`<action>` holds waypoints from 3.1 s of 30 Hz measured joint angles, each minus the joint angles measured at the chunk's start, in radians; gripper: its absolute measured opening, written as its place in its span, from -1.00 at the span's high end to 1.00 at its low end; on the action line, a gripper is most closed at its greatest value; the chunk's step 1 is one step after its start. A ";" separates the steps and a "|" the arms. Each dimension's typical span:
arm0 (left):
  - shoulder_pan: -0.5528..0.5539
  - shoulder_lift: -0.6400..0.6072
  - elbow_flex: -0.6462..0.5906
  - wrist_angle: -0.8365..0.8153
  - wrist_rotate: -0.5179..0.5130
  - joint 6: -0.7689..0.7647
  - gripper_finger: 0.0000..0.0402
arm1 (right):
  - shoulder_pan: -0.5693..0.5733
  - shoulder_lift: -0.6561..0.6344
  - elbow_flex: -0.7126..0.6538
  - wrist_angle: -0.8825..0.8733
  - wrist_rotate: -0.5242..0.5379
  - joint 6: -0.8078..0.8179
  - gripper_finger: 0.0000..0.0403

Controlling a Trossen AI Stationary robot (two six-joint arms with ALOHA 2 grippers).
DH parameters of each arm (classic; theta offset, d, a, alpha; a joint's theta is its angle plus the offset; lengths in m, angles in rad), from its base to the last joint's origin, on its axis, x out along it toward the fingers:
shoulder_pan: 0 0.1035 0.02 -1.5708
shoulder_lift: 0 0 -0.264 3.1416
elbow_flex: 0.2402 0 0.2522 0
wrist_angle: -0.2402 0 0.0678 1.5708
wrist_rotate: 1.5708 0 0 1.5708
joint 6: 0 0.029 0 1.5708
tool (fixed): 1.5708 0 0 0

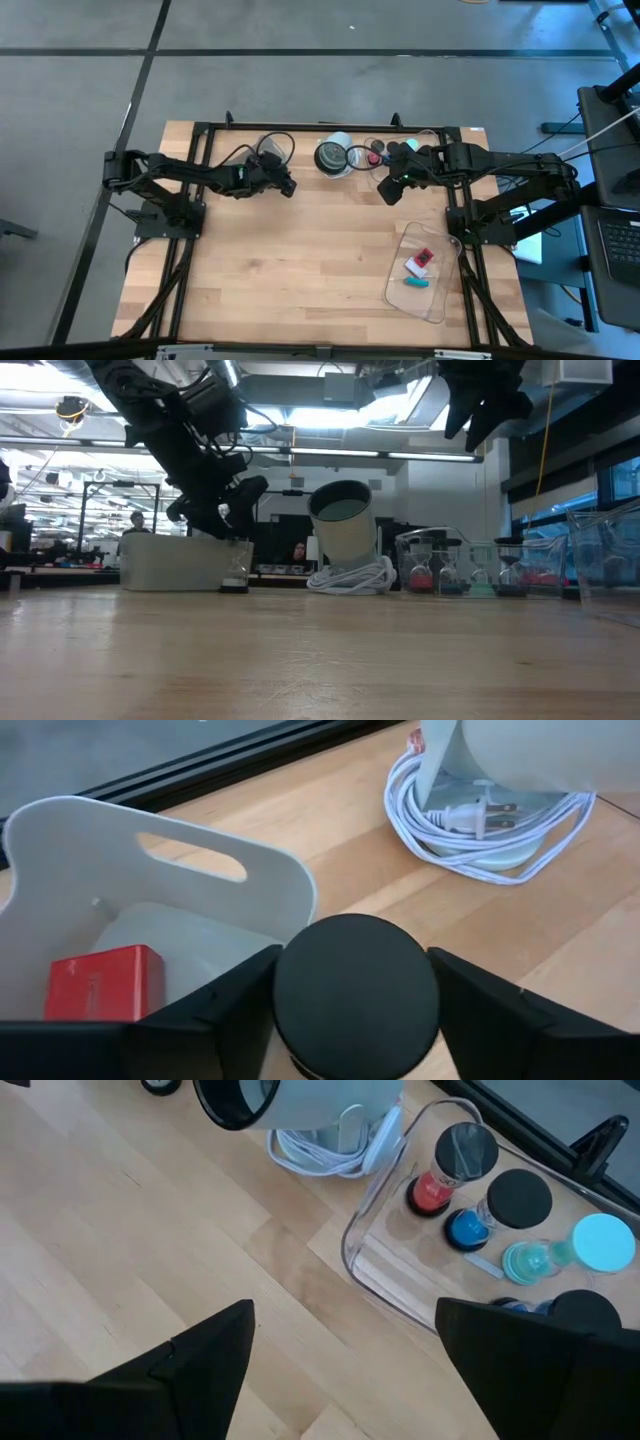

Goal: Pick & Place Office items
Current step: Put the white hourglass into the top transparent bin

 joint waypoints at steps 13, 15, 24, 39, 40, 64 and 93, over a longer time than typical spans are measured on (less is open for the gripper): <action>-0.001 -0.003 0.022 0.013 -0.011 0.010 -0.06 | 0.000 0.000 0.000 0.002 0.026 -0.003 -0.57; -0.001 -0.013 0.039 0.012 -0.011 0.031 -0.07 | 0.000 0.000 0.000 0.002 0.026 -0.003 -0.57; -0.025 -0.128 0.080 0.027 0.044 0.084 -0.07 | 0.002 0.000 0.000 0.057 0.081 -0.036 -0.57; -0.241 -0.379 0.084 0.547 0.188 0.406 -0.07 | 0.131 0.052 -0.001 0.713 0.134 -0.816 -0.57; -0.254 -0.386 0.084 0.581 0.188 0.436 -0.07 | 0.147 0.058 -0.001 0.755 0.129 -0.891 -0.57; -0.321 -0.391 0.084 1.000 0.383 0.681 -0.07 | 0.179 0.175 0.000 1.480 -0.029 -1.405 -0.57; -0.322 -0.366 0.083 1.067 0.431 0.726 -0.07 | 0.113 0.227 0.000 1.675 -0.222 -1.133 -0.57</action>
